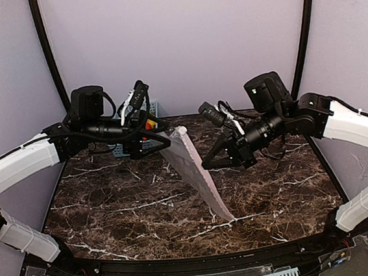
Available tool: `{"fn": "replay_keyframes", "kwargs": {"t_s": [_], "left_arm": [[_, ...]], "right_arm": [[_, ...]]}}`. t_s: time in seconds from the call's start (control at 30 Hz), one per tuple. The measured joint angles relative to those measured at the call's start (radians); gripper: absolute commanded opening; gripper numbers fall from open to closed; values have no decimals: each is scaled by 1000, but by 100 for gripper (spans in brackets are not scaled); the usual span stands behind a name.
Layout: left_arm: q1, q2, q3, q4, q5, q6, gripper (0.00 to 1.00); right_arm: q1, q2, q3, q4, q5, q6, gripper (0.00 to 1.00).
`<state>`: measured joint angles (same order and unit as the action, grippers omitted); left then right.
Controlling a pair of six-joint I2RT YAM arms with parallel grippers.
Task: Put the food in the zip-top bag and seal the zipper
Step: Pass from the right arm to the left
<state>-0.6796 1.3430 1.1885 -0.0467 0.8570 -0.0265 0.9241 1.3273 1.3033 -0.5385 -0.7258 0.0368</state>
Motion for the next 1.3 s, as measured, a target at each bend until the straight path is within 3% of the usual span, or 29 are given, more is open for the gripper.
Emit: {"fn": "replay_keyframes", "kwargs": {"t_s": [0.1,0.23,0.5,0.6,0.7,0.87,1.0,1.17,1.23,1.3], "left_arm": [[-11,0,0,15,26,-14,86],[-27,0,0,23,60,-26,67],[-32,3,0,29,100,-40,46],[-33,15,0,31,108,-39,43],[-38,30,0,30,113,-44,33],[-42,48,0,31,127,-54,9],[-43,53,-7,33,129,-55,1],[-43,50,-44,39,118,-55,1],[-43,50,-60,42,114,-55,1],[-43,50,-72,43,106,-52,1]], "right_arm": [[5,10,0,-8,-4,-2,0],[8,23,0,-14,-4,-3,0],[10,24,0,-18,-3,-3,0],[10,24,0,-19,-3,-3,0],[10,24,0,-21,-3,-3,0],[10,24,0,-24,4,-6,0],[10,24,0,-24,21,-6,0],[11,17,-16,-5,73,13,54],[12,0,-40,23,108,32,62],[13,-29,-71,60,156,50,63]]}}
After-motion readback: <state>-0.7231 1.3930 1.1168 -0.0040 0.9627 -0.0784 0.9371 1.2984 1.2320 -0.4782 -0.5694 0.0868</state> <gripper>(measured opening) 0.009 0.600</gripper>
